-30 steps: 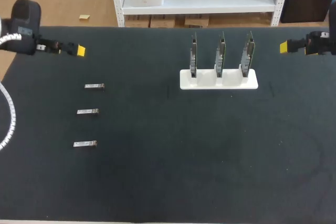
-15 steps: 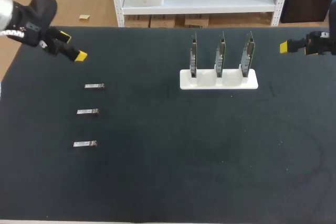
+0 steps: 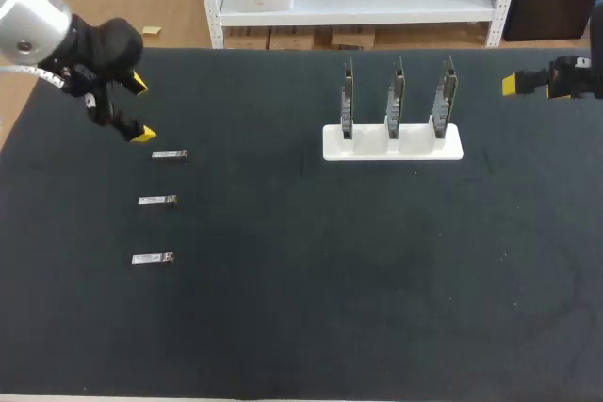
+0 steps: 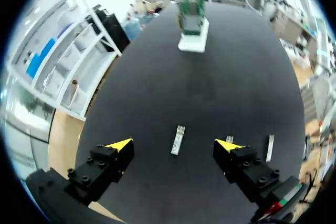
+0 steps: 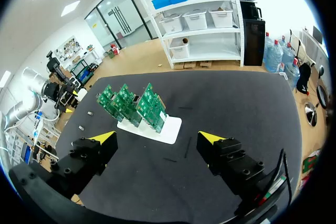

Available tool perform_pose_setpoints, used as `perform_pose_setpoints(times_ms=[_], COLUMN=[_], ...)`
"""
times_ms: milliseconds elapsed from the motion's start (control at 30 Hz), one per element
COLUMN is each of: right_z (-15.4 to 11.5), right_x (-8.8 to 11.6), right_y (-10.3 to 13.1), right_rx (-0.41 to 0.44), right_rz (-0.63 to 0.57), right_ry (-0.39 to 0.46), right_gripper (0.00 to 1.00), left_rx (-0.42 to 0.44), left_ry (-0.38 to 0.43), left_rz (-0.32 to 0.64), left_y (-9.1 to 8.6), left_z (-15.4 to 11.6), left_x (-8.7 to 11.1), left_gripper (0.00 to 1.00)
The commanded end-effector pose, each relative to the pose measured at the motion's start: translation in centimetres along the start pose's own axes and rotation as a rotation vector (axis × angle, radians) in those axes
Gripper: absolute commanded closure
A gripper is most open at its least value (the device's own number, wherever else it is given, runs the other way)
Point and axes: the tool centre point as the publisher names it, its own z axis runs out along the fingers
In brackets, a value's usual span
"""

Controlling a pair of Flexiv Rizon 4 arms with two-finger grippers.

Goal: Pick up the optical module with the left hand, and insert it into the network port with the right hand.

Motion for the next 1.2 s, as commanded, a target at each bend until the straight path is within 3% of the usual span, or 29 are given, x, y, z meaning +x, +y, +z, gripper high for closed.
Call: perform_pose_setpoints(times_ms=[33, 233, 533, 1200], right_z=[0.0, 0.0, 0.0, 0.0], right_x=[0.0, 0.0, 0.0, 0.0], right_y=[0.1, 0.1, 0.1, 0.1], right_rx=[0.003, 0.003, 0.003, 0.003], right_rz=[0.001, 0.001, 0.001, 0.001], right_ry=[-0.001, -0.001, -0.001, -0.001], right_gripper=[0.0, 0.0, 0.0, 0.0], left_rx=[0.031, 0.06, 0.055, 0.089], left_ry=[0.123, 0.151, 0.199, 0.277], left_rz=[0.024, 0.002, 0.047, 0.092], left_y=[1.1, 1.1, 0.5, 0.0], left_z=[1.3, 2.7, 5.0, 7.5], left_x=[0.0, 0.5, 1.8, 3.3], left_gripper=[0.0, 0.0, 0.0, 0.0])
